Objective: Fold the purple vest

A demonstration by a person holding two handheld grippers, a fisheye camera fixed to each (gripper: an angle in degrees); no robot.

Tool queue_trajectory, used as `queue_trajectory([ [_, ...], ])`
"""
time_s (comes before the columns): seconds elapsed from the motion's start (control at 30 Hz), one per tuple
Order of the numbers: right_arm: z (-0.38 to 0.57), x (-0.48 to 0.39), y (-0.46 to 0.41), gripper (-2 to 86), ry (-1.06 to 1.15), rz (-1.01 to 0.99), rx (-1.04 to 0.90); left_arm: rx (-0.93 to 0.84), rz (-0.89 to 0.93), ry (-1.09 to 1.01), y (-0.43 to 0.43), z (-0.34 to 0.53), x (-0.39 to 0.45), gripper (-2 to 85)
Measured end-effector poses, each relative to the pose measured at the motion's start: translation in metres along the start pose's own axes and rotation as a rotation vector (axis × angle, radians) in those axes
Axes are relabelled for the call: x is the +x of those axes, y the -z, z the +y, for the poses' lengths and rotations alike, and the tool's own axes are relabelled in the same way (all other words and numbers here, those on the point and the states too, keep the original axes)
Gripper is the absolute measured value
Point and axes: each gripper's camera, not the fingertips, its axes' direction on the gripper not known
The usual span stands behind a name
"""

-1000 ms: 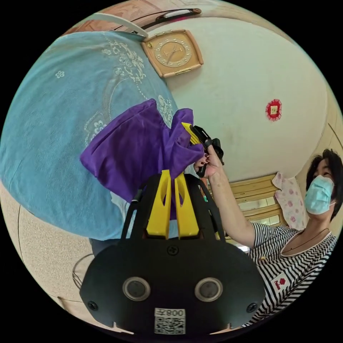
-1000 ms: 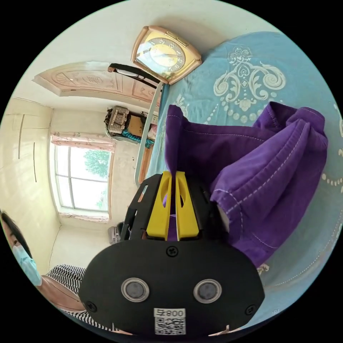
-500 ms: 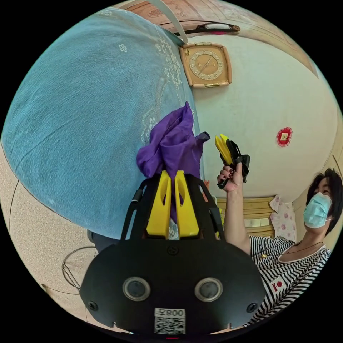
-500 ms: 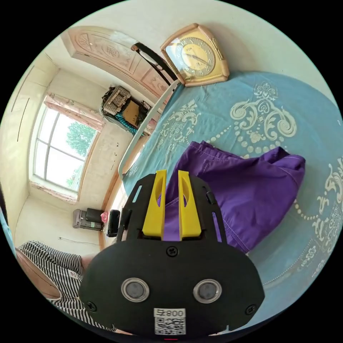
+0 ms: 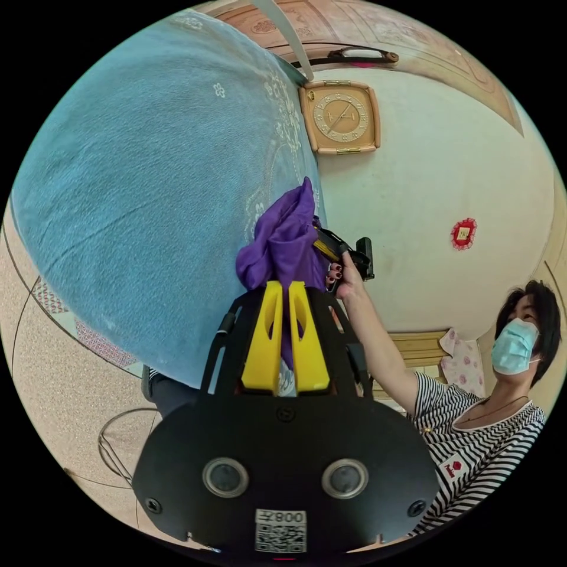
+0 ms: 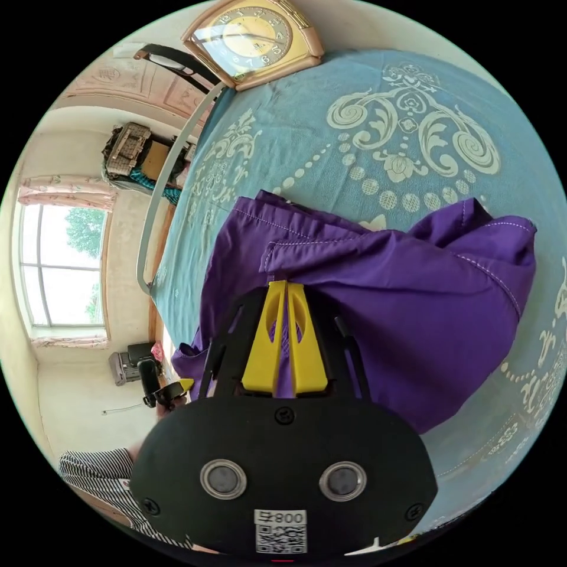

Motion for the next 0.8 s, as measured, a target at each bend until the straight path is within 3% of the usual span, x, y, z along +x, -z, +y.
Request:
queue_trajectory([
  [0.2, 0.006, 0.003, 0.023, 0.8, 0.036, -0.03, 0.016, 0.01, -0.028, 0.007, 0.018, -0.008, 0.006, 2.3],
  [0.4, 0.086, 0.022, 0.099, 4.3, 0.074, -0.117, 0.207, -0.009, -0.023, 0.012, 0.028, -0.006, 0.015, 4.5],
  [0.67, 0.261, 0.091, 0.088, 8.3, -0.207, -0.352, 0.133, -0.15, 0.128, 0.091, -0.018, 0.001, 0.02, 10.7],
  [0.8, 0.296, 0.1, 0.067, 8.9, -0.28, -0.463, 0.093, -0.232, 0.148, 0.095, -0.049, 0.01, 0.033, 11.1],
])
